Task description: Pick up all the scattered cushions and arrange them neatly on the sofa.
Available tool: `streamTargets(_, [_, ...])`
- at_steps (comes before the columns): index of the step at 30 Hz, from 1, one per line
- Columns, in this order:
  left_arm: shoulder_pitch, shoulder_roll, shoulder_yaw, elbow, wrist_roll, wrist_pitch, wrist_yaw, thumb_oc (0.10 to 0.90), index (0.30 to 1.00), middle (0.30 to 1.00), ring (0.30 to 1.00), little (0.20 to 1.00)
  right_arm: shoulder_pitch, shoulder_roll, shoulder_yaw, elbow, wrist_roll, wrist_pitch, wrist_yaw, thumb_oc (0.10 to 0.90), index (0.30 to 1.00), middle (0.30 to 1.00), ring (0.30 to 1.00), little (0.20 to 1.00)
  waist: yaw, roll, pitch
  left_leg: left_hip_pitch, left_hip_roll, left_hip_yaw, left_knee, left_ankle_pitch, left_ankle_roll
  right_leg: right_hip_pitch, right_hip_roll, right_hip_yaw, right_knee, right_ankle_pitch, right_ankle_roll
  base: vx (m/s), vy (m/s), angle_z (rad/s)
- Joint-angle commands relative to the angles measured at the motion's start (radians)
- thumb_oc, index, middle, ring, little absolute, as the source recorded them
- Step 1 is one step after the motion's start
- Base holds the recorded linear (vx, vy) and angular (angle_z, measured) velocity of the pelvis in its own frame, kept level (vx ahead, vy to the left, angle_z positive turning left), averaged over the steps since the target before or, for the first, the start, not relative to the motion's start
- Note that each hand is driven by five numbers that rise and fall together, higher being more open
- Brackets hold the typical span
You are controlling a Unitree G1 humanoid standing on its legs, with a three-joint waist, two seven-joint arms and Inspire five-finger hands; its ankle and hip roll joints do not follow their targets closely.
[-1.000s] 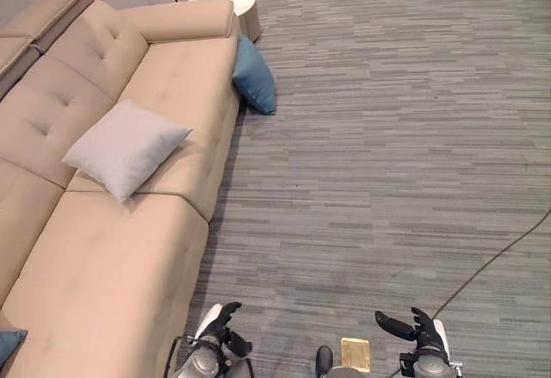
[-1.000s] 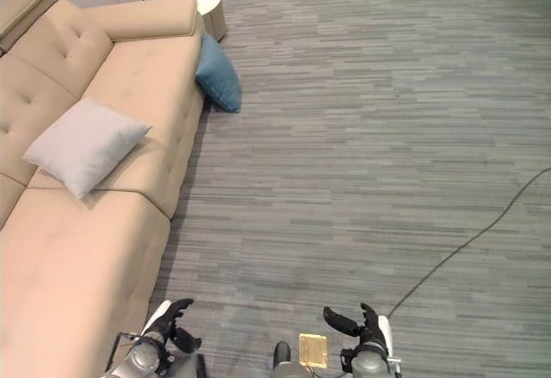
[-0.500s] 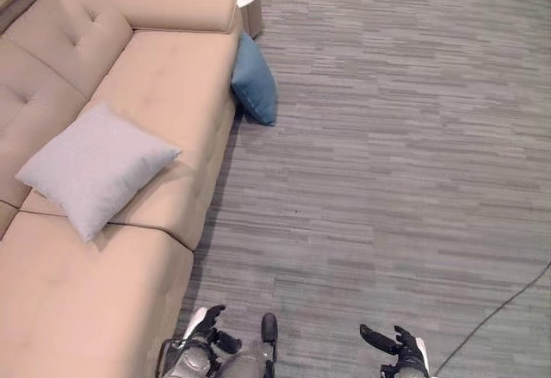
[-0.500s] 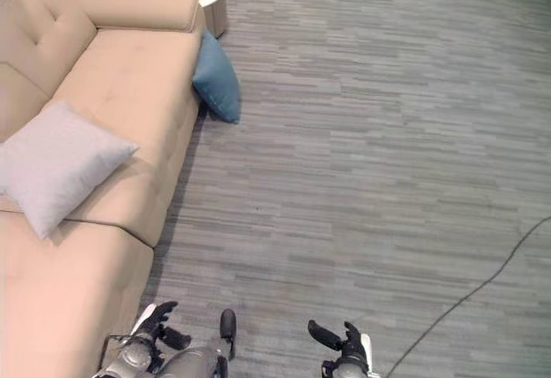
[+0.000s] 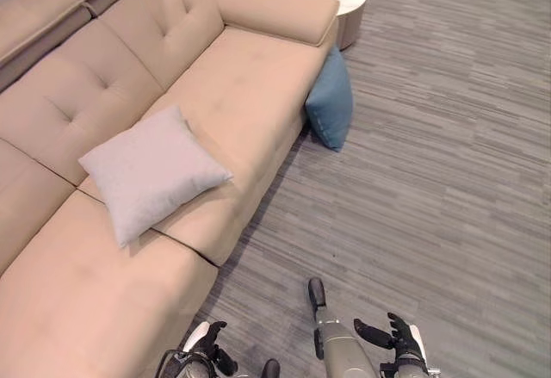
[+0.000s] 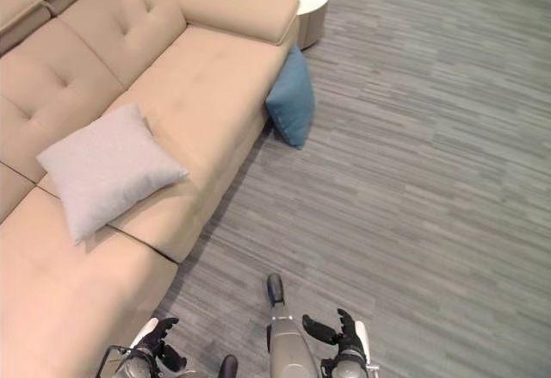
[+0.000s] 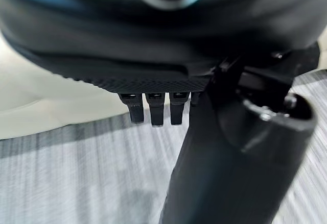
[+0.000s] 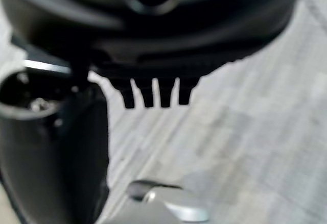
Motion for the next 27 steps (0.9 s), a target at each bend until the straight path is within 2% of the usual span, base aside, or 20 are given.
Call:
streamTargets(1, [-0.016,0.007,0.061,-0.028,-0.029,-0.038,0.02,0.8,0.9,0.9,0.9,0.9,-0.026,-0.059,-0.019,-0.1,-0.024,-0.057,-0.013,0.8,0.9,0.9,0.9,0.9,0.018,-0.022,-0.014,-0.124,-0.044,0.134,0.116,0.064,-0.06,0.199,-0.001,0.014,-0.072,-0.099,0.054,0.13,-0.13,0.64])
streamTargets(3, [-0.013,0.003,0.077,-0.034,-0.063,-0.038,0.021,0.8,0.9,0.9,0.9,0.9,-0.056,-0.077,-0.014,-0.115,-0.024,-0.07,-0.017,0.8,0.9,0.9,0.9,0.9,0.028,-0.037,0.01,-0.265,-0.004,0.248,0.359,0.138,-0.102,0.253,-0.019,-0.028,-0.073,-0.134,0.026,0.1,-0.127,0.48])
streamTargets(4, [-0.013,0.003,0.077,-0.034,-0.063,-0.038,0.021,0.8,0.9,0.9,0.9,0.9,-0.056,-0.077,-0.014,-0.115,-0.024,-0.07,-0.017,0.8,0.9,0.9,0.9,0.9,0.028,-0.037,0.009,-0.266,-0.005,0.248,0.359,0.138,-0.102,0.252,-0.019,-0.028,-0.073,-0.134,0.026,0.11,-0.262,0.61])
streamTargets(5, [-0.014,0.012,0.075,-0.07,-0.067,-0.033,0.02,0.8,0.9,0.9,0.9,0.9,-0.071,-0.09,-0.014,-0.135,-0.02,-0.067,-0.034,0.8,0.9,0.9,0.9,0.9,0.041,-0.057,0.035,-0.37,0.075,0.432,0.499,0.145,-0.082,0.307,-0.026,-0.082,-0.081,-0.169,0.0,0.13,-0.287,0.63])
streamTargets(6, [-0.012,0.019,0.08,-0.08,-0.069,-0.032,0.025,0.8,0.9,0.9,0.9,0.9,-0.068,-0.094,-0.015,-0.143,-0.015,-0.068,-0.037,0.8,0.9,0.9,0.9,0.9,0.044,-0.069,0.033,-0.397,0.112,0.518,0.493,0.135,-0.076,0.323,-0.032,-0.113,-0.083,-0.186,-0.003,0.13,-0.288,0.77])
streamTargets(7, [-0.012,0.019,0.08,-0.08,-0.069,-0.032,0.025,0.8,0.9,0.9,0.9,0.9,-0.068,-0.093,-0.015,-0.143,-0.015,-0.068,-0.037,0.8,0.9,0.9,0.9,0.9,0.043,-0.069,0.032,-0.398,0.111,0.518,0.492,0.136,-0.076,0.322,-0.033,-0.113,-0.083,-0.186,-0.003,0.19,-0.179,0.8])
streamTargets(8, [-0.006,0.019,0.095,-0.091,-0.086,-0.032,0.019,0.8,0.9,0.9,0.9,0.9,-0.055,-0.096,-0.026,-0.149,-0.011,-0.065,-0.042,0.8,0.9,0.9,0.9,0.9,0.052,-0.07,0.025,-0.402,0.145,0.623,0.397,0.107,-0.064,0.36,-0.036,-0.175,-0.087,-0.211,-0.005,0.29,-0.1,1.23])
streamTargets(9, [0.001,0.017,0.115,-0.084,-0.112,-0.037,0.02,0.8,0.9,0.9,0.9,0.9,-0.056,-0.103,-0.019,-0.156,-0.029,-0.067,-0.041,0.8,0.9,0.9,0.9,0.9,0.068,-0.073,0.016,-0.416,0.134,0.635,0.307,0.118,-0.068,0.387,-0.038,-0.207,-0.088,-0.227,0.001,0.29,-0.1,1.39])
streamTargets(10, [0.001,0.017,0.116,-0.084,-0.112,-0.037,0.02,0.8,0.9,0.9,0.9,0.9,-0.056,-0.103,-0.019,-0.156,-0.029,-0.067,-0.041,0.8,0.9,0.9,0.9,0.9,0.066,-0.074,0.016,-0.416,0.133,0.634,0.305,0.12,-0.068,0.387,-0.039,-0.209,-0.088,-0.227,0.001,0.35,-0.004,1.16])
streamTargets(11, [0.006,0.015,0.128,-0.074,-0.122,-0.033,0.025,0.8,0.9,0.9,0.9,0.9,-0.061,-0.107,-0.016,-0.162,-0.042,-0.062,-0.039,0.8,0.9,0.9,0.9,0.9,0.079,-0.075,0.007,-0.423,0.164,0.653,0.246,0.151,-0.097,0.418,-0.037,-0.234,-0.085,-0.255,0.01,0.14,0.003,0.6])
streamTargets(12, [0.006,0.016,0.128,-0.075,-0.122,-0.033,0.026,0.8,0.9,0.9,0.9,0.9,-0.062,-0.107,-0.016,-0.162,-0.043,-0.063,-0.039,0.8,0.9,0.9,0.9,0.9,0.076,-0.077,0.01,-0.425,0.162,0.662,0.236,0.173,-0.09,0.413,-0.039,-0.244,-0.085,-0.246,0.005,0.21,0.016,0.28])
streamTargets(14, [0.009,0.021,0.134,-0.064,-0.113,-0.025,0.041,0.8,0.9,0.9,0.9,0.9,-0.063,-0.106,-0.021,-0.174,-0.044,-0.061,-0.047,0.8,0.9,0.9,0.9,0.9,0.077,-0.085,0.008,-0.403,0.214,0.714,0.187,0.208,-0.121,0.442,-0.045,-0.28,-0.07,-0.27,0.012,0.16,0.037,0.33])
streamTargets(15, [0.005,0.023,0.135,-0.06,-0.109,-0.021,0.045,0.8,0.9,0.9,0.9,0.9,-0.063,-0.103,-0.025,-0.179,-0.04,-0.063,-0.05,0.8,0.9,0.9,0.9,0.9,0.074,-0.088,0.003,-0.402,0.24,0.755,0.171,0.228,-0.122,0.448,-0.048,-0.301,-0.071,-0.268,0.014,0.14,0.03,0.57])
streamTargets(16, [0.005,0.023,0.135,-0.06,-0.109,-0.021,0.046,0.8,0.9,0.9,0.9,0.9,-0.062,-0.103,-0.025,-0.179,-0.04,-0.064,-0.05,0.8,0.9,0.9,0.9,0.9,0.074,-0.089,0.004,-0.398,0.239,0.753,0.169,0.228,-0.126,0.451,-0.048,-0.301,-0.071,-0.272,0.014,0.07,0.026,0.47])
streamTargets(18, [0.004,0.022,0.143,-0.042,-0.103,-0.011,0.055,0.8,0.9,0.9,0.9,0.9,-0.059,-0.1,-0.033,-0.186,-0.034,-0.063,-0.052,0.8,0.9,0.9,0.9,0.9,0.069,-0.098,-0.007,-0.401,0.281,0.825,0.174,0.252,-0.132,0.472,-0.053,-0.349,-0.073,-0.276,0.016,0.14,0.101,0.48])
streamTargets(21, [0.018,0.011,0.166,0.009,-0.102,0.004,0.066,0.8,0.9,0.9,0.9,0.9,-0.053,-0.089,-0.036,-0.187,-0.035,-0.066,-0.05,0.8,0.9,0.9,0.9,0.9,0.079,-0.091,-0.041,-0.362,0.241,0.82,0.096,0.245,-0.127,0.494,-0.062,-0.372,-0.071,-0.279,0.034,0.21,0.263,0.73])
streamTargets(22, [0.019,0.006,0.176,0.037,-0.102,0.009,0.073,0.8,0.9,0.9,0.9,0.9,-0.068,-0.077,-0.032,-0.165,-0.031,-0.063,-0.049,0.8,0.9,0.9,0.9,0.9,0.092,-0.096,-0.056,-0.346,0.197,0.792,0.066,0.232,-0.12,0.501,-0.08,-0.38,-0.059,-0.27,0.045,0.2,0.291,0.39])
streamTargets(24, [0.024,0.006,0.19,0.049,-0.109,0.009,0.069,0.8,0.9,0.9,0.9,0.9,-0.069,-0.062,-0.033,-0.153,-0.025,-0.06,-0.045,0.8,0.9,0.9,0.9,0.9,0.103,-0.106,-0.07,-0.331,0.168,0.781,0.046,0.216,-0.103,0.513,-0.099,-0.389,-0.059,-0.259,0.06,0.23,0.331,0.21])
streamTargets(26, [0.029,0.015,0.19,0.047,-0.097,0.005,0.078,0.8,0.9,0.9,0.9,0.9,-0.07,-0.041,-0.038,-0.121,-0.008,-0.061,-0.035,0.8,0.9,0.9,0.9,0.9,0.116,-0.12,-0.084,-0.318,0.125,0.759,0.021,0.193,-0.077,0.507,-0.137,-0.405,-0.008,-0.24,0.087,0.2,0.306,0.37])
streamTargets(27, [0.026,0.023,0.184,0.041,-0.084,0.001,0.08,0.8,0.9,0.9,0.9,0.9,-0.075,-0.036,-0.035,-0.114,-0.004,-0.062,-0.028,0.8,0.9,0.9,0.9,0.9,0.122,-0.125,-0.086,-0.309,0.104,0.746,0.008,0.179,-0.064,0.489,-0.165,-0.413,0.052,-0.204,0.107,0.21,0.362,0.83])
